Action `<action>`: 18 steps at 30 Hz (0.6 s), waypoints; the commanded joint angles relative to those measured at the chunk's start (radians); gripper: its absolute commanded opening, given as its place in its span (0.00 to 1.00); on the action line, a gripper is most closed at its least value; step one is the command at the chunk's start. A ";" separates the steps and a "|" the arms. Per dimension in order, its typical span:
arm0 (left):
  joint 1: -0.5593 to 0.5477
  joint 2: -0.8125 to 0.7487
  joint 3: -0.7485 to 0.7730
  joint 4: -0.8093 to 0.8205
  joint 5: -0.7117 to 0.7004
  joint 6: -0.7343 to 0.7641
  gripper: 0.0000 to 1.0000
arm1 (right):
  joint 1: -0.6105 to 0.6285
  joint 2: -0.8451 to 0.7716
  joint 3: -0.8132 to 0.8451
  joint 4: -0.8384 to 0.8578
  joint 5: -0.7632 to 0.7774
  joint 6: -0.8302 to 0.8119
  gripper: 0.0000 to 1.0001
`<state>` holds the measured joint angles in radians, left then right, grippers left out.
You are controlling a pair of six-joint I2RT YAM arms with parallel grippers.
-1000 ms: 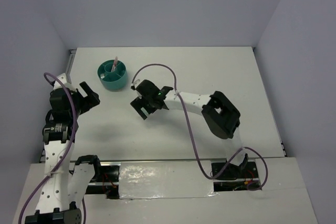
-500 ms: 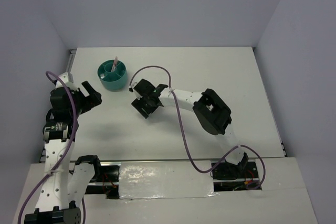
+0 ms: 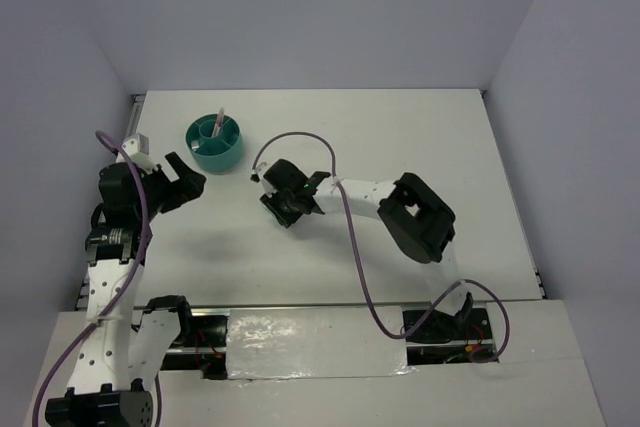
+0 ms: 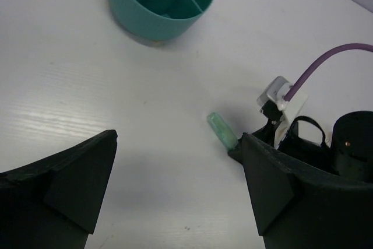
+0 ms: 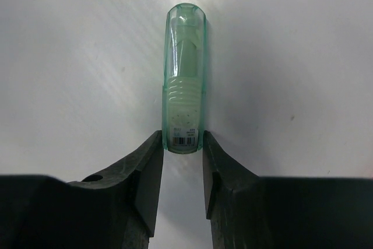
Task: Sort the stationery into containers
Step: Pick up the stationery from the center of the board, then place the stationery in the storage box.
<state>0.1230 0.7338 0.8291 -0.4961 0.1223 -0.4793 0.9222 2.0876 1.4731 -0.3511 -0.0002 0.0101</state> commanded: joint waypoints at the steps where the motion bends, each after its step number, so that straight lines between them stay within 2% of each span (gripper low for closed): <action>1: -0.006 0.032 -0.059 0.094 0.187 -0.063 0.99 | 0.020 -0.161 -0.130 0.156 -0.066 0.031 0.02; 3: -0.016 0.047 -0.099 0.174 0.321 -0.154 0.99 | 0.020 -0.253 -0.189 0.248 -0.081 0.059 0.02; 6: -0.100 0.073 -0.162 0.326 0.396 -0.299 0.99 | 0.030 -0.363 -0.279 0.335 -0.078 0.093 0.03; 7: -0.179 0.082 -0.165 0.352 0.384 -0.329 0.99 | 0.046 -0.388 -0.312 0.346 -0.073 0.099 0.03; 10: -0.304 0.133 -0.151 0.439 0.338 -0.413 0.97 | 0.070 -0.472 -0.359 0.392 -0.038 0.117 0.04; 14: -0.356 0.176 -0.127 0.479 0.301 -0.461 0.95 | 0.115 -0.589 -0.408 0.423 0.029 0.129 0.04; 18: -0.359 0.168 -0.123 0.488 0.301 -0.476 0.91 | 0.122 -0.672 -0.468 0.460 0.040 0.143 0.05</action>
<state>-0.2306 0.9127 0.6697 -0.0948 0.4225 -0.9024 1.0428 1.4773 1.0367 0.0307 0.0006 0.1310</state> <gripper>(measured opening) 0.917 0.366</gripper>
